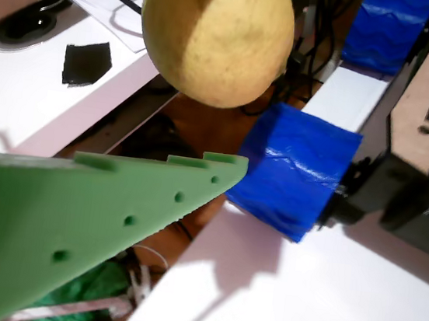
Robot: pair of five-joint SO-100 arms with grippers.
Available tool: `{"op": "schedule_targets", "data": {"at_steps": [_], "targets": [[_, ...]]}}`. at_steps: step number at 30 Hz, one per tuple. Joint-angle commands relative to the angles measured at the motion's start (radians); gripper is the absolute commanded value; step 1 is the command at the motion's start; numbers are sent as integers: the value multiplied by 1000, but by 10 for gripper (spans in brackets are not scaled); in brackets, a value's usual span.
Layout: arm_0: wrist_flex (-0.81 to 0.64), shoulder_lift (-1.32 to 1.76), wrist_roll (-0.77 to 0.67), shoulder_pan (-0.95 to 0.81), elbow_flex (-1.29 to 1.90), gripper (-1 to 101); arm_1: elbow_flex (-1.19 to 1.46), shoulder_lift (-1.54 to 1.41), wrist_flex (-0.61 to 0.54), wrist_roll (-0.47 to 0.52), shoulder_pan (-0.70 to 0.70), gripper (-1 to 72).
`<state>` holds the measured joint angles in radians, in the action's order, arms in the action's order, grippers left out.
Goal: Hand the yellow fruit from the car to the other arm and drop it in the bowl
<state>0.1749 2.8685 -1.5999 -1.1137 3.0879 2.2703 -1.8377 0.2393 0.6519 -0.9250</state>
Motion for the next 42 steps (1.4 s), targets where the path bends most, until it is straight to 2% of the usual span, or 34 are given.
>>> {"op": "schedule_targets", "data": {"at_steps": [1,13,21,32,34,37,40,42], "targets": [[-38,2,5,-6,-15,1,-58,3,-20,-17,-18,292],[-38,2,5,-6,-15,1,-95,71,-26,-60,-46,292],[-38,2,5,-8,-15,1,-129,97,-17,-41,-78,241],[-38,2,5,-8,-15,1,-100,57,5,-37,-67,228],[-38,2,5,-8,-15,1,-100,57,11,-14,-71,178],[-40,3,5,-8,-15,1,-107,52,40,29,-80,53],[-40,5,5,-8,-15,1,-107,43,44,34,-81,2],[-40,5,5,-8,-15,1,-106,38,44,34,-83,1]]}}
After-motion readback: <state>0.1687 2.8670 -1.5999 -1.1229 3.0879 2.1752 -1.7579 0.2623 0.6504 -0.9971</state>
